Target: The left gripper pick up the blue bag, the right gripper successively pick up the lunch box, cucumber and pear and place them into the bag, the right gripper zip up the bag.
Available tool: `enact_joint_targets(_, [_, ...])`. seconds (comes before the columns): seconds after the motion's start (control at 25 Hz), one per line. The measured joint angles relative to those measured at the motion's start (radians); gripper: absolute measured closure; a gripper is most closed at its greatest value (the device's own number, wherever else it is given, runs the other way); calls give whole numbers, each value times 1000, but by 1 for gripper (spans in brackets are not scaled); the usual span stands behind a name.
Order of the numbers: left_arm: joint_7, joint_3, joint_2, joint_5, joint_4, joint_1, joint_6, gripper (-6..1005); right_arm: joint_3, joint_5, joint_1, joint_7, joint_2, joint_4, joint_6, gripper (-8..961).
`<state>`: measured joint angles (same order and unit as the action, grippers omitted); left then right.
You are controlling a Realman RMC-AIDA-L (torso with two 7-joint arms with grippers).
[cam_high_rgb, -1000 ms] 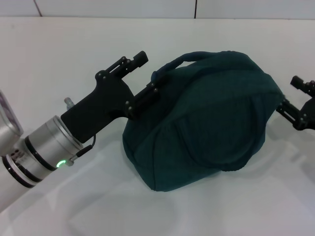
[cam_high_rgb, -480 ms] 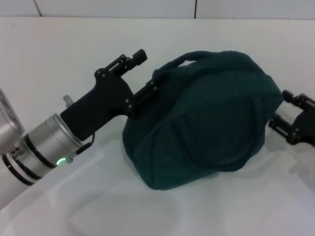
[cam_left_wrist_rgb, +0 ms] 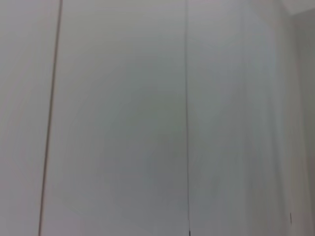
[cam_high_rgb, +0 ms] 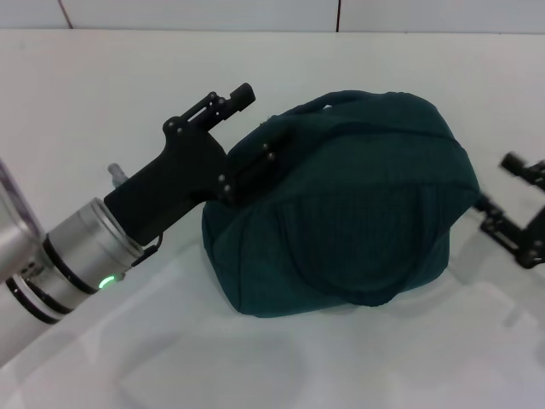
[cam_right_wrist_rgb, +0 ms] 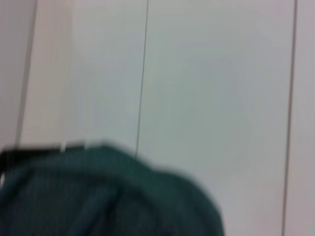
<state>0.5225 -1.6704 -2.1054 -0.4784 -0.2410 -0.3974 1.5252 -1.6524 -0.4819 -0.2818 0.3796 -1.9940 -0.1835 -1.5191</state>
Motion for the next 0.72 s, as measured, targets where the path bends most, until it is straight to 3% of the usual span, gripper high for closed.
enact_joint_targets(0.12, [-25, -1, -1, 0, -1, 10, 42, 393, 59, -1, 28, -29, -4, 1, -121, 364])
enact_joint_targets(0.28, [-4, -5, 8, -11, -1, 17, 116, 394, 70, -13, 22, 21, 8, 1, -212, 364])
enact_joint_targets(0.52, [7, -18, 21, -129, -5, 17, 165, 396, 68, -124, -51, 187, 43, -10, -239, 364])
enact_joint_targets(0.72, [-71, -21, 17, -203, -2, 49, 172, 399, 68, -248, -117, 242, 52, -12, -273, 364])
